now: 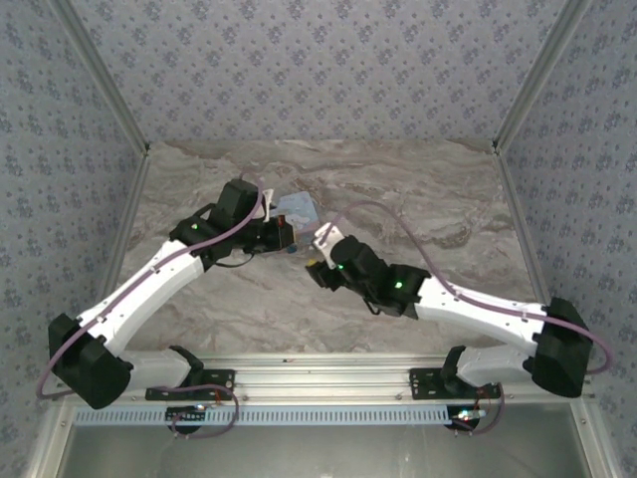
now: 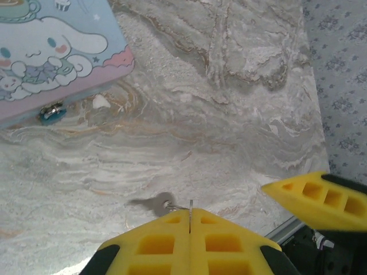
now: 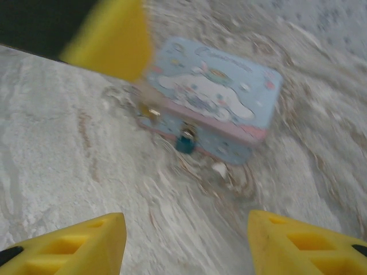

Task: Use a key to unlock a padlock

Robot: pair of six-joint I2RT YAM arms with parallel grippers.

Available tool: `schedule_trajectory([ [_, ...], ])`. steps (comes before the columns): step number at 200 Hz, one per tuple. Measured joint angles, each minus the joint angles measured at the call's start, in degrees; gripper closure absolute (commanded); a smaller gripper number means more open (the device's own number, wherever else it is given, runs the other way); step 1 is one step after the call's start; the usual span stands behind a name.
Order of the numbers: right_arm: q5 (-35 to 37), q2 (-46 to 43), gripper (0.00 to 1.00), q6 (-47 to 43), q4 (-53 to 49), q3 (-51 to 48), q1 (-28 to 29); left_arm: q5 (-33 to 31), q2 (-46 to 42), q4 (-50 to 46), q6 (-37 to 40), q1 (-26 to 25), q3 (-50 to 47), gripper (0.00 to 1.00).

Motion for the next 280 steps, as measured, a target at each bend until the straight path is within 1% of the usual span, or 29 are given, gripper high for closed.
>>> schedule_trajectory([
  [24,-0.4,3.4,0.42,-6.9,4.5,1.5,3.0,0.0,-0.1,-2.9,-2.5,0.0,0.7,1.0],
  [48,-0.5,5.7,0.42,-11.7,7.9,1.8,4.6,0.0,-1.0,-5.0,-4.2,0.0,1.0,1.0],
  [69,-0.4,7.2,0.43,-14.1,9.8,2.0,4.7,0.2,-2.5,-6.2,-5.1,0.3,1.0,1.0],
  [118,2.0,9.7,0.5,-17.8,13.5,2.7,4.7,1.9,-4.2,-7.2,-5.7,0.3,1.0,1.0],
  [130,2.5,9.8,0.54,-18.3,14.4,2.8,4.7,2.4,-4.2,-7.5,-5.8,0.3,1.0,1.0],
  [146,3.3,10.1,0.64,-19.3,15.2,2.8,4.7,2.9,-4.3,-7.7,-6.0,0.3,1.0,1.0],
  [170,4.0,10.7,0.86,-20.3,16.2,2.8,4.9,3.2,-4.4,-8.4,-6.2,0.3,1.0,1.0],
  [175,4.2,10.7,0.93,-20.9,16.2,2.8,5.0,3.2,-4.5,-8.6,-6.2,0.3,0.9,1.0],
  [185,4.7,10.7,1.0,-21.8,16.6,2.8,5.1,3.2,-4.8,-8.8,-6.4,0.4,0.9,1.0],
  [220,5.7,10.7,1.0,-22.9,17.4,2.8,5.8,3.5,-5.7,-9.1,-6.3,0.8,0.8,1.0],
  [224,5.7,10.7,1.0,-22.9,17.5,2.8,5.8,3.7,-5.7,-9.1,-6.3,0.8,0.8,0.97],
  [236,5.2,10.6,1.0,-22.7,17.6,2.8,5.7,4.3,-5.8,-9.2,-6.1,1.2,0.8,0.83],
  [249,3.2,10.4,1.0,-21.6,17.9,2.6,5.3,5.0,-5.8,-9.0,-5.5,1.6,0.7,0.62],
  [255,2.1,10.0,1.0,-20.4,18.1,2.4,4.9,5.2,-5.8,-9.0,-4.6,1.9,0.7,0.54],
  [268,-1.4,8.5,1.0,-18.5,18.3,1.7,3.8,6.0,-6.1,-8.7,-3.1,2.7,0.5,0.43],
  [280,-5.7,7.1,1.0,-16.3,18.4,0.9,2.1,6.6,-7.1,-8.1,-1.0,3.1,0.4,0.38],
])
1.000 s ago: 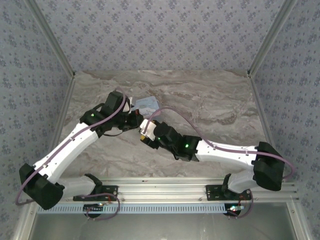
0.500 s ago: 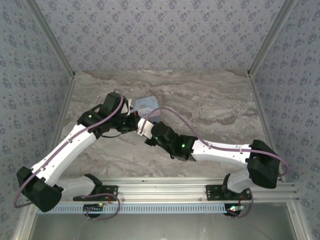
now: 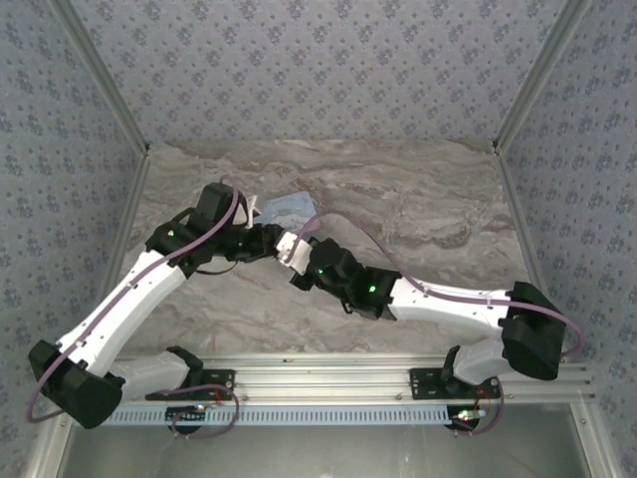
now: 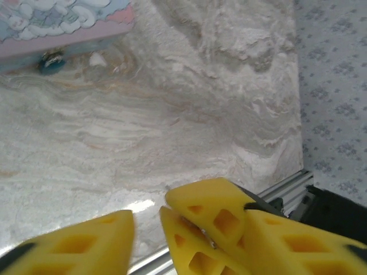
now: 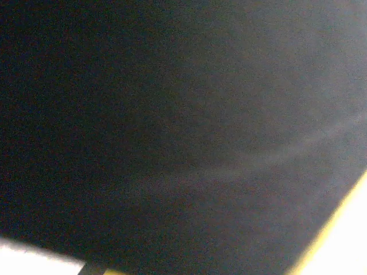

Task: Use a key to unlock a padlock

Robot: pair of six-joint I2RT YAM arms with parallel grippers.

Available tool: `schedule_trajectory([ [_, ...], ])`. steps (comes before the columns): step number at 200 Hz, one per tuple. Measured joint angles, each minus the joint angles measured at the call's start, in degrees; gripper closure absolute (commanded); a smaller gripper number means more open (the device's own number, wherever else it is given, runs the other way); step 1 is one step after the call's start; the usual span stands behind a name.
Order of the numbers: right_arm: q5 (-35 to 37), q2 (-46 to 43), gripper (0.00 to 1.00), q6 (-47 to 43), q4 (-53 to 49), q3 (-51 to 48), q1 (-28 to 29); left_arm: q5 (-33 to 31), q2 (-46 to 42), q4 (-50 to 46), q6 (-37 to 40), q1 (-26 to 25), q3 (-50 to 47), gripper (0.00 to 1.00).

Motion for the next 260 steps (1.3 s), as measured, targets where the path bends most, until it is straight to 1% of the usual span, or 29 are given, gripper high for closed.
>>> schedule_trajectory([
  [13,-5.4,-1.3,1.0,3.4,0.3,-1.0,-2.4,0.3,-2.4,1.9,2.4,0.7,-0.5,0.33],
  [30,-12.0,-2.6,1.0,8.2,0.3,-2.1,-5.6,1.5,-7.8,7.0,5.1,2.2,-3.5,0.33],
  [49,-19.9,-3.9,1.0,14.5,0.7,-3.1,-9.4,4.7,-14.1,14.9,7.6,4.3,-8.8,0.35],
  [63,-25.9,-5.4,1.0,19.5,2.1,-4.5,-12.2,7.8,-16.5,21.4,9.0,4.9,-12.5,0.39],
  [71,-29.1,-6.3,1.0,22.0,3.0,-5.3,-13.7,9.9,-17.0,24.5,9.7,4.9,-13.9,0.42],
  [82,-33.3,-7.6,1.0,25.2,4.0,-6.0,-15.4,13.2,-16.9,28.7,10.4,4.9,-15.3,0.45],
  [98,-38.4,-8.9,1.0,28.3,4.9,-6.1,-16.8,17.8,-15.4,33.7,11.0,4.9,-15.8,0.45],
  [123,-44.6,-10.7,1.0,29.9,4.8,-6.1,-17.0,23.3,-12.3,40.0,11.0,4.9,-17.0,0.46],
  [152,-49.2,-11.8,1.0,30.2,4.0,-6.1,-17.0,27.6,-11.1,43.6,11.5,4.3,-17.9,0.53],
  [179,-51.5,-12.4,1.0,30.1,3.4,-6.1,-17.0,30.6,-9.4,45.3,11.9,3.7,-17.9,0.53],
  [206,-52.6,-13.2,1.0,30.1,2.4,-6.1,-17.0,32.0,-8.6,46.4,12.1,3.0,-18.5,0.52],
  [214,-52.7,-13.4,1.0,30.1,2.1,-6.1,-17.0,32.4,-8.6,46.5,12.2,2.6,-18.6,0.55],
  [226,-53.1,-13.4,1.0,30.1,1.7,-5.9,-17.0,32.9,-8.5,46.5,12.7,2.1,-18.7,0.64],
  [260,-53.5,-13.4,1.0,29.9,0.4,-5.7,-17.0,34.1,-6.6,46.9,13.2,1.3,-18.7,0.64],
])
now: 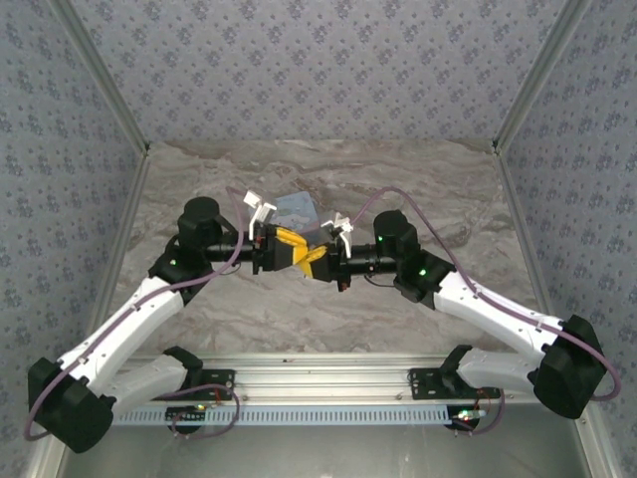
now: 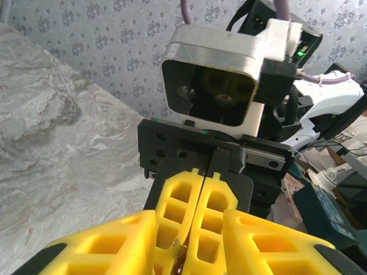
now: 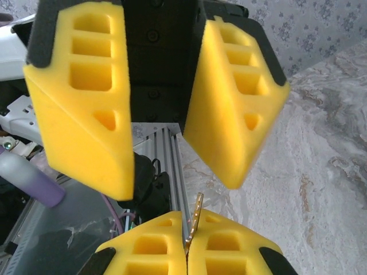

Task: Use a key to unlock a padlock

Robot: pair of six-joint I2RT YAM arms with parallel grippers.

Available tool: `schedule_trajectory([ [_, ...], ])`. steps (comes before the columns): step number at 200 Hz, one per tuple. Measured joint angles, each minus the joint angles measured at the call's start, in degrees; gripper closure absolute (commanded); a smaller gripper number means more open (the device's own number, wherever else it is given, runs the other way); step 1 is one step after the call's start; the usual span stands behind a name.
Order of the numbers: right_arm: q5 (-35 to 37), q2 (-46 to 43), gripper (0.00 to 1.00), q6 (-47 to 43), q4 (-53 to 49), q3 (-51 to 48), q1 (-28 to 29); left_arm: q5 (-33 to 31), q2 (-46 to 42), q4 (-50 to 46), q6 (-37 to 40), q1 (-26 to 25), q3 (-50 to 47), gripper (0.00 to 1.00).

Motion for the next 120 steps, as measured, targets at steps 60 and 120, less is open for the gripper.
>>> schedule_trajectory([
  [60,-0.5,-0.8,1.0,-0.2,-0.6,0.2,0.0,0.2,1.0,-0.2,0.8,-0.7,0.0,0.69],
  [120,-0.6,-1.1,1.0,-0.2,-1.3,0.3,-0.3,-0.6,0.8,-0.4,0.8,-1.4,-0.2,1.0],
])
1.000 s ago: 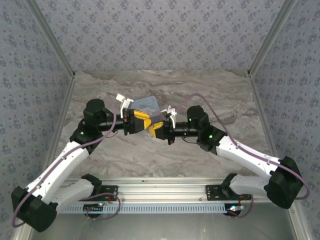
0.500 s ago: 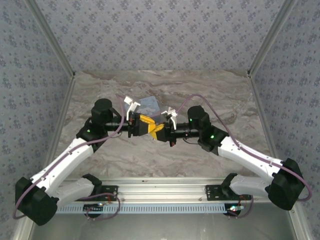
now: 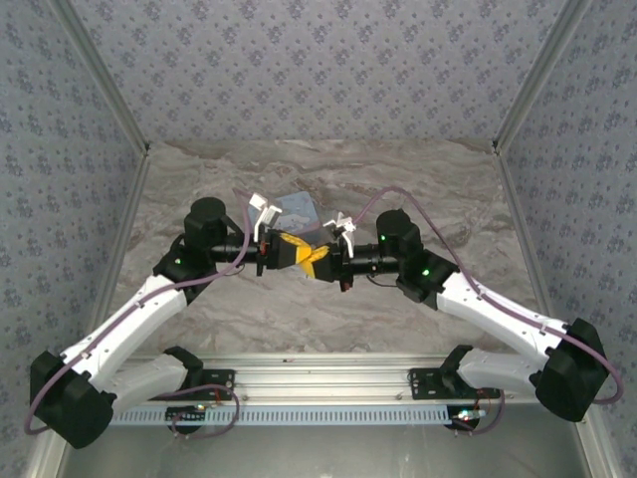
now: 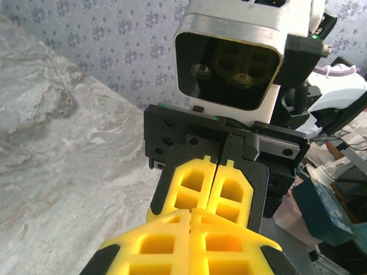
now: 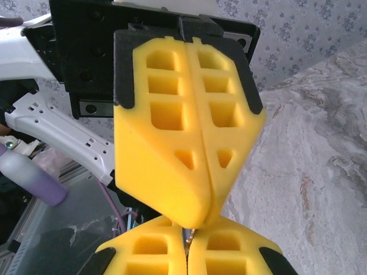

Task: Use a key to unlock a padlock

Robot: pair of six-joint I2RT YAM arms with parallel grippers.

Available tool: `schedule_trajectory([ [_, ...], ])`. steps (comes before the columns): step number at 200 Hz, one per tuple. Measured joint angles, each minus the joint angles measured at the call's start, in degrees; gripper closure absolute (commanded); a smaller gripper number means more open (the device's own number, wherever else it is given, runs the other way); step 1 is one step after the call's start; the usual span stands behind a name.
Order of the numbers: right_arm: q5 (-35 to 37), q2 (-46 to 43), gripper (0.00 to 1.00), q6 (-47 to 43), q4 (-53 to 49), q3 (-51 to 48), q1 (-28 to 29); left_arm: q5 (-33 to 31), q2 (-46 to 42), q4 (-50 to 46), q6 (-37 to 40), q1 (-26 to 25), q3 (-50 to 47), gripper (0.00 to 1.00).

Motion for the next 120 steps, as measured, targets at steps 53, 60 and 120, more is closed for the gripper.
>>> schedule_trajectory([
  [53,2.5,-0.2,0.44,-0.2,-1.3,0.0,0.2,-3.4,-2.8,-2.0,1.1,-0.4,-1.3,1.0],
  [60,3.5,-0.5,0.39,-0.2,-1.6,0.0,-0.1,-4.3,-3.1,-3.8,2.0,-0.4,-1.1,1.0],
  [120,9.0,-9.5,0.38,-0.2,-5.4,-2.0,-3.2,-12.5,-2.2,-25.1,13.1,-0.4,9.7,1.0],
])
